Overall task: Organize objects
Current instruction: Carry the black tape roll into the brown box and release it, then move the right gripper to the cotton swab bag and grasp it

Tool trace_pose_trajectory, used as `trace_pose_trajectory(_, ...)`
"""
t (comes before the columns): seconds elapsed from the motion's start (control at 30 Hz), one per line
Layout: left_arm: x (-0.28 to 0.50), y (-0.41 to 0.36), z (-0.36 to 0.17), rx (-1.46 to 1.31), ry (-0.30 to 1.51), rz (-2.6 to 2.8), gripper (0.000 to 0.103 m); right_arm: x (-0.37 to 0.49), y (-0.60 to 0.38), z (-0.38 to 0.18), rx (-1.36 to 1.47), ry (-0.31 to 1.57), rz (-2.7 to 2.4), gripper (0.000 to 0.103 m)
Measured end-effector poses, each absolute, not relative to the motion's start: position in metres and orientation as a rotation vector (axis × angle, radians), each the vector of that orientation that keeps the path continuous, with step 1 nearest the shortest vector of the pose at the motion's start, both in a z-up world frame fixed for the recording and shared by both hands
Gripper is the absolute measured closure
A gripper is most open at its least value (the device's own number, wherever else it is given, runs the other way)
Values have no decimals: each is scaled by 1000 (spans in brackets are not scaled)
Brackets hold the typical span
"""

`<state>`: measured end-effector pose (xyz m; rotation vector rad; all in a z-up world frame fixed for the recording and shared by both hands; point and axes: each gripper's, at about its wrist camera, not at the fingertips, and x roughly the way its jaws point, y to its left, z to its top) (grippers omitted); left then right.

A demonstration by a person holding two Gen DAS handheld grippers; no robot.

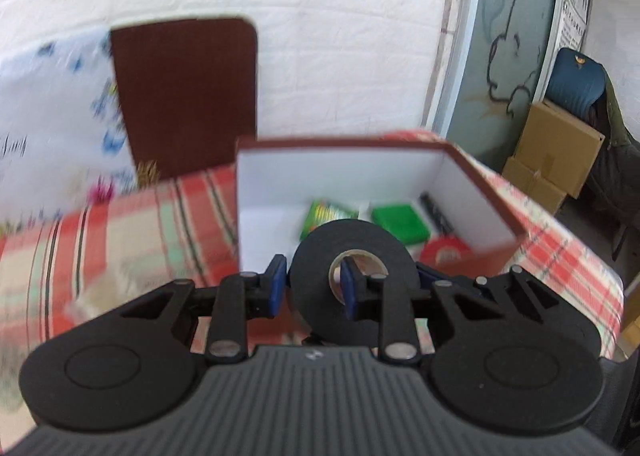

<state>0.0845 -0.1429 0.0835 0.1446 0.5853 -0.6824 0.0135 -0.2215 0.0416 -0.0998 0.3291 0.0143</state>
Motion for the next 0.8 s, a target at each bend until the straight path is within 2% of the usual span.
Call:
trace_pose_trajectory(0.1,108,-175,87,153,556,-659,71,44,-246,55,-53,307,-37,26)
trace_pose_trajectory(0.17,125,-189,81,171,551,-610,63,75,-256,54,-57,326,-79,24)
trace_pose_trajectory(0.27,138,-191,74,169,612,-515,63,112,-264,41,-91,378,-106,15)
trace_pose_trajectory(0.33,127,-172,77,113,601,-557,61,105,-271,41,-40,370,-122,21)
trace_pose_trajectory(0.57,78,-113,68,96,545,-591,52,25,-278,34,98,258,-143,17)
trace_pose_trajectory(0.8,90,-24,12,135,644,-304,49,17,-232,3,46,458,2,20)
